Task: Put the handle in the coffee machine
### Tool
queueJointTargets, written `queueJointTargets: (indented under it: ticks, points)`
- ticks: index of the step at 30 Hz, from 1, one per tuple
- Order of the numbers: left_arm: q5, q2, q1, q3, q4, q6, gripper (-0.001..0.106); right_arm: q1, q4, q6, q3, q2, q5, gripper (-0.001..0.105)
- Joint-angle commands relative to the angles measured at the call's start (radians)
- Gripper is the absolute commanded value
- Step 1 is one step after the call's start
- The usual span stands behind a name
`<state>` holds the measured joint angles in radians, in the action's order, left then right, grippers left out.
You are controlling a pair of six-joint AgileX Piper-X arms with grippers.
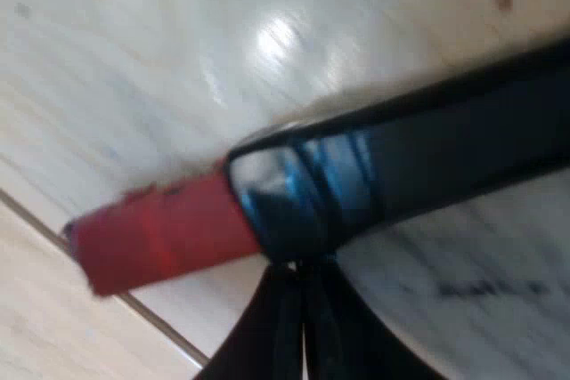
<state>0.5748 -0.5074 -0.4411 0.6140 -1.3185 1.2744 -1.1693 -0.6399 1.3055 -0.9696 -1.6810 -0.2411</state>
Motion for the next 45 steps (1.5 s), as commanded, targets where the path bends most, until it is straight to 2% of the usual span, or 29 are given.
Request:
queueJointTargets:
  ticks: [1, 10, 14, 22, 29, 30, 32, 35, 39, 41, 45]
  points:
    - [0.000, -0.001, 0.011, -0.001, -0.007, 0.008, 0.078, -0.002, 0.049, -0.004, -0.019, 0.003, -0.011, 0.000]
    - [0.006, 0.001, 0.011, -0.001, -0.007, 0.006, 0.078, -0.002, 0.202, -0.115, -0.019, -0.064, -0.002, 0.000]
    - [0.006, 0.001, 0.011, -0.001, -0.007, 0.000, 0.078, -0.002, 0.202, -0.115, -0.022, -0.065, -0.002, 0.000]
    - [0.006, 0.001, 0.011, -0.001, 0.001, 0.000, 0.078, -0.002, 0.066, -0.113, -0.060, 0.015, 0.005, 0.000]
    - [0.006, 0.001, 0.011, 0.003, 0.035, 0.000, 0.078, -0.002, -0.131, -0.091, -0.085, 0.140, 0.140, 0.000]
    - [0.006, 0.001, 0.011, 0.010, 0.037, 0.000, 0.078, -0.002, -0.209, -0.069, -0.105, 0.176, 0.194, 0.000]
    - [0.006, 0.001, 0.011, 0.035, 0.037, 0.000, 0.078, 0.002, -0.252, -0.055, -0.118, 0.200, 0.206, 0.000]
    - [0.006, 0.001, 0.011, 0.091, 0.037, 0.000, 0.078, 0.003, -0.354, -0.045, -0.162, 0.259, 0.286, 0.000]
    - [0.006, 0.001, 0.011, 0.157, 0.037, 0.009, 0.078, 0.003, -0.405, -0.033, -0.197, 0.312, 0.317, 0.000]
    - [0.006, 0.008, 0.011, 0.178, 0.037, 0.020, 0.078, 0.003, -0.419, -0.026, -0.212, 0.326, 0.321, 0.007]
    - [0.006, 0.069, 0.011, 0.191, 0.037, 0.055, 0.078, 0.003, -0.458, 0.003, -0.262, 0.332, 0.376, 0.041]
